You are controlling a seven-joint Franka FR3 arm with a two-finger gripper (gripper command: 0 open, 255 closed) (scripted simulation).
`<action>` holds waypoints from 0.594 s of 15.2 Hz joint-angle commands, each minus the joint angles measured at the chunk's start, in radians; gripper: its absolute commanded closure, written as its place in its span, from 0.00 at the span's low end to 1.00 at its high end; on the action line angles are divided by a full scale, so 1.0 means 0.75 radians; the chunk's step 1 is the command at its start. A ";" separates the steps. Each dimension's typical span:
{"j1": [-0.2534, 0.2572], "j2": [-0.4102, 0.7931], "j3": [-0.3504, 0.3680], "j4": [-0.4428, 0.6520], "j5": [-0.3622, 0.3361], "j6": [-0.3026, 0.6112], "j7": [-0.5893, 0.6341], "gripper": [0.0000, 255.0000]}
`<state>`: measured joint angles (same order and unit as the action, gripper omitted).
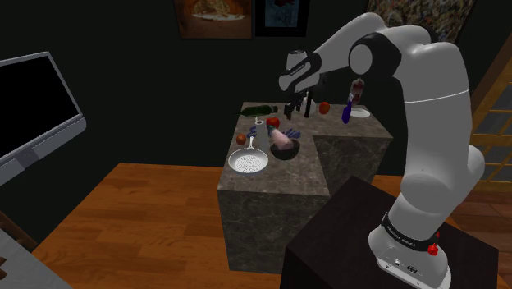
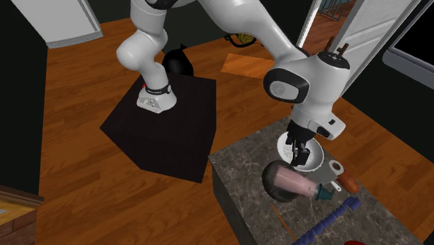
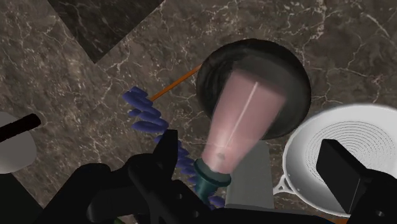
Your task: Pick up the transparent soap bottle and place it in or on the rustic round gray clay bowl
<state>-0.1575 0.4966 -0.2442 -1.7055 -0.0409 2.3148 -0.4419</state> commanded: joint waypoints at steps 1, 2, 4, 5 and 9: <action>0.011 -0.049 -0.004 0.004 -0.009 -0.053 0.006 0.00; 0.016 -0.070 -0.006 0.008 -0.014 -0.078 0.008 0.00; 0.016 -0.070 -0.006 0.008 -0.014 -0.078 0.008 0.00; 0.016 -0.070 -0.006 0.008 -0.014 -0.078 0.008 0.00; 0.016 -0.070 -0.006 0.008 -0.014 -0.078 0.008 0.00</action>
<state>-0.1454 0.4443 -0.2486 -1.6991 -0.0512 2.2562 -0.4357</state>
